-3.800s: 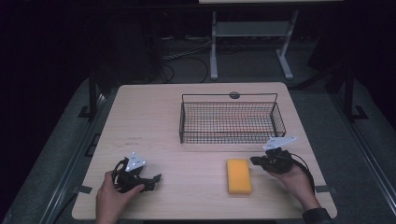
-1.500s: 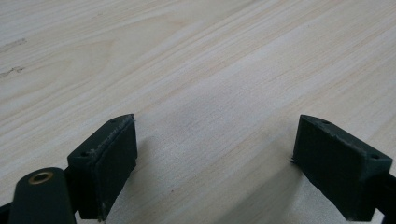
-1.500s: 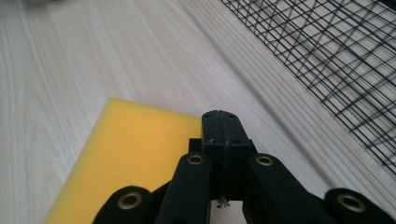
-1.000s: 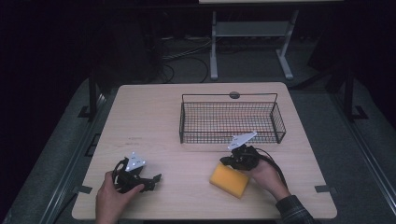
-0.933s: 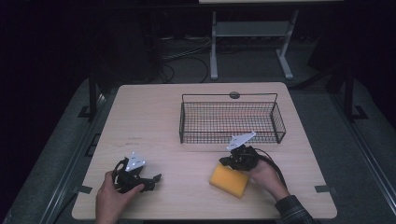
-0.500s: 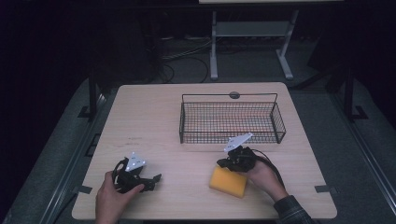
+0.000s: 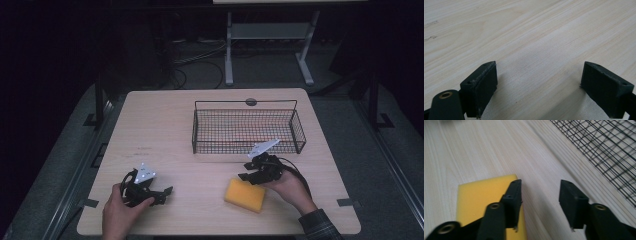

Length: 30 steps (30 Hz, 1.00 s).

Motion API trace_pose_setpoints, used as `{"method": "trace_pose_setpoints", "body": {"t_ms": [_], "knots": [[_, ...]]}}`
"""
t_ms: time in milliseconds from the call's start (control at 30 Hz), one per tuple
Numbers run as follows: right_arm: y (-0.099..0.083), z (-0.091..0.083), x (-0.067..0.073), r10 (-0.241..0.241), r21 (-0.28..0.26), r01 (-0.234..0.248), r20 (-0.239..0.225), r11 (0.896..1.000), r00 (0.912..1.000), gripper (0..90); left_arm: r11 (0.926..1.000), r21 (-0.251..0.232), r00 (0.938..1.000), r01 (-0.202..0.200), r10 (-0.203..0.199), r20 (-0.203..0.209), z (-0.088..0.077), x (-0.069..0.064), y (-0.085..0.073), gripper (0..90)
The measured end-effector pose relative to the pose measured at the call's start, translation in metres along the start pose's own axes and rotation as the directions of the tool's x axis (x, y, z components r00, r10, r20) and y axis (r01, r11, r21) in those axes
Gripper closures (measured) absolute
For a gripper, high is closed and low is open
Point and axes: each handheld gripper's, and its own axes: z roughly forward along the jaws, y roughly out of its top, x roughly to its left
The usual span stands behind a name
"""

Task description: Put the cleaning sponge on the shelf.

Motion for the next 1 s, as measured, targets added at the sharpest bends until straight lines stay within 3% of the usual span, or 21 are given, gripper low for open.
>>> {"method": "trace_pose_setpoints", "body": {"t_ms": [100,233,333,400,500,600,1000], "knots": [[-0.002,-0.005,-0.002,0.025,0.008,-0.025,0.007,1.000,0.9997,39.3,1.0000,0.000,1.0000,0.000,0.000,0.000,0.000,0.000,0.000,12.8],[-0.004,-0.013,-0.002,0.035,0.020,-0.035,0.013,0.999,0.9993,33.1,1.0000,0.000,1.0000,0.000,0.000,0.000,0.000,0.000,0.000,12.8],[-0.004,-0.017,-0.001,0.039,0.028,-0.040,0.026,0.999,0.9989,23.5,1.0000,0.000,1.0000,0.000,0.000,0.000,0.000,0.000,0.000,12.8],[-0.004,-0.019,0.001,0.038,0.038,-0.040,0.039,0.998,0.9985,11.9,1.0000,0.001,1.0000,0.000,0.000,0.000,0.000,0.000,0.000,12.8],[-0.005,-0.021,0.004,0.039,0.046,-0.040,0.024,0.998,0.9990,4.5,1.0000,-0.001,1.0000,0.000,0.000,0.000,0.000,0.000,0.000,12.8],[-0.006,-0.022,0.006,0.041,0.068,-0.043,0.030,0.997,0.9987,0.3,1.0000,0.000,1.0000,0.000,0.000,0.000,0.000,0.000,0.000,12.8],[-0.016,-0.026,0.018,0.016,0.142,-0.021,0.030,0.990,0.9994,0.4,1.0000,-0.002,1.0000,0.003,-0.003,0.000,0.000,0.000,0.000,12.8]]}}
